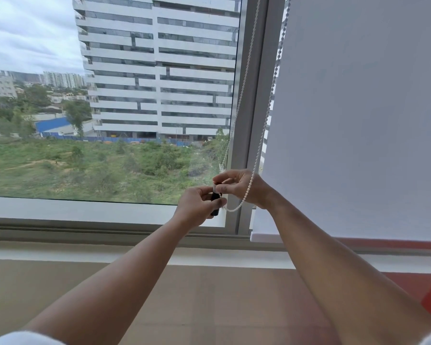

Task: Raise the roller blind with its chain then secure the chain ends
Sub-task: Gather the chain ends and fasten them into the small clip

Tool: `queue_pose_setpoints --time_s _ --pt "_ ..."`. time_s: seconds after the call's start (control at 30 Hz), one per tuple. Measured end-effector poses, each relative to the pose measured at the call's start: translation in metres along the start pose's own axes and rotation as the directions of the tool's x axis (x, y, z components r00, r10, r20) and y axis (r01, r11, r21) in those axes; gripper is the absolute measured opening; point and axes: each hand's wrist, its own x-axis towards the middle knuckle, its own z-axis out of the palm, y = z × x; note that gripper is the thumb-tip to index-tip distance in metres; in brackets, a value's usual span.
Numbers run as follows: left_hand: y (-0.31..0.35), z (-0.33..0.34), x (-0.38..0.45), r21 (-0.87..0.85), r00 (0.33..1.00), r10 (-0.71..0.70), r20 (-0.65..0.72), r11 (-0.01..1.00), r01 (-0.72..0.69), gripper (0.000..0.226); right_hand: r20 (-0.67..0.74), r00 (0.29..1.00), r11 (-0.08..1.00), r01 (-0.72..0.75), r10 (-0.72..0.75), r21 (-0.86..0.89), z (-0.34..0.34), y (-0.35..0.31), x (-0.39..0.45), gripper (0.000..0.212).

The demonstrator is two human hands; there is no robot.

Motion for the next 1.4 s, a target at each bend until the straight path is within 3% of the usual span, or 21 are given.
queue_pose_setpoints --time_s 0.4,0.57,0.77,1.03,1.23,1.4 --pt "-0.004 0.003 0.002 -0.022 1.000 -0.004 -0.001 1.000 0.004 0.020 -0.026 0.999 0.989 0.033 -0.037 -0.143 -0.005 0.000 0.001 0.024" --pt "-0.005 0.003 0.004 -0.066 0.999 -0.031 0.034 0.997 0.034 0.019 0.023 0.999 0.989 0.032 -0.029 -0.145 -0.007 0.000 0.001 0.022" --pt "-0.004 0.005 0.004 -0.123 0.999 -0.045 0.018 0.991 0.046 0.052 0.089 0.996 0.979 0.038 -0.020 -0.201 -0.011 0.001 0.006 0.026" --pt "-0.006 0.004 0.005 -0.227 0.994 -0.070 0.088 0.970 0.089 0.064 0.079 0.996 0.965 0.053 -0.034 -0.256 -0.010 0.001 0.011 0.021" --pt "-0.012 0.004 0.011 -0.165 0.995 -0.096 0.023 0.981 0.098 0.036 0.068 0.995 0.963 0.087 -0.072 -0.256 -0.010 0.001 0.010 0.025" --pt "-0.014 0.008 0.017 -0.181 0.994 -0.112 -0.013 0.978 0.107 0.048 0.031 0.997 0.955 0.081 -0.075 -0.286 -0.010 0.002 0.011 0.024"
